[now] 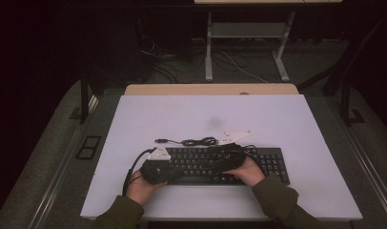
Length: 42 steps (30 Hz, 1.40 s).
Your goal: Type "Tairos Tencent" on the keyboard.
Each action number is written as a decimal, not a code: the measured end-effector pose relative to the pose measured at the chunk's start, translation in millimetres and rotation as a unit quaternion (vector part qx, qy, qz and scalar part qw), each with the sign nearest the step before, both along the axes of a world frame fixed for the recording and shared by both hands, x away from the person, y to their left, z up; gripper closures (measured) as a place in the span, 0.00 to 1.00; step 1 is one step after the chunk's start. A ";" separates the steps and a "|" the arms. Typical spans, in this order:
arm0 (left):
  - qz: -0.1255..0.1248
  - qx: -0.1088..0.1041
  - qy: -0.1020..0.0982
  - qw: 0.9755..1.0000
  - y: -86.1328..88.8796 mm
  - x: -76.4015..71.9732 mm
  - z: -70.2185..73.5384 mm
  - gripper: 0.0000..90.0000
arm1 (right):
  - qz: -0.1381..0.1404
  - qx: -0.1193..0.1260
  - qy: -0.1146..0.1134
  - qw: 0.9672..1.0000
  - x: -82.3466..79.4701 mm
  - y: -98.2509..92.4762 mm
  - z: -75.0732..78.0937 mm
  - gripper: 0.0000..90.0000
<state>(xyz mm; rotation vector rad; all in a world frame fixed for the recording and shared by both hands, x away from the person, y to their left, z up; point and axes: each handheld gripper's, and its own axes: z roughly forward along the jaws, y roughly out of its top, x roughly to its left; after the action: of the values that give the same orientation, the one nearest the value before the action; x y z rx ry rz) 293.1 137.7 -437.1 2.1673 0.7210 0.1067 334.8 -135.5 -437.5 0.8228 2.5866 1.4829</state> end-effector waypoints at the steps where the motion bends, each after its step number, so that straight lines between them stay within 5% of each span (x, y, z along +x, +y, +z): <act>1: 0.000 0.002 -0.002 1.000 0.2 0.0 0.4 0.99 | 0.000 0.000 0.000 1.000 0.1 0.0 -0.1 0.35; 26: 0.016 -0.012 -0.020 1.000 8.4 8.9 9.8 0.99 | 0.002 0.021 -0.006 1.000 -6.8 -6.4 -0.5 0.16; 42: 0.042 -0.014 -0.023 0.999 14.0 26.3 7.3 0.99 | 0.000 0.023 -0.005 1.000 -5.9 -9.4 -0.1 0.16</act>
<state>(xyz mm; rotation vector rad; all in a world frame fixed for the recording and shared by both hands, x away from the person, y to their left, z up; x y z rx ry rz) 319.4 151.7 -429.8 2.1009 0.7830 0.1886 328.8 -144.9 -437.5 0.8194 2.5543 1.5478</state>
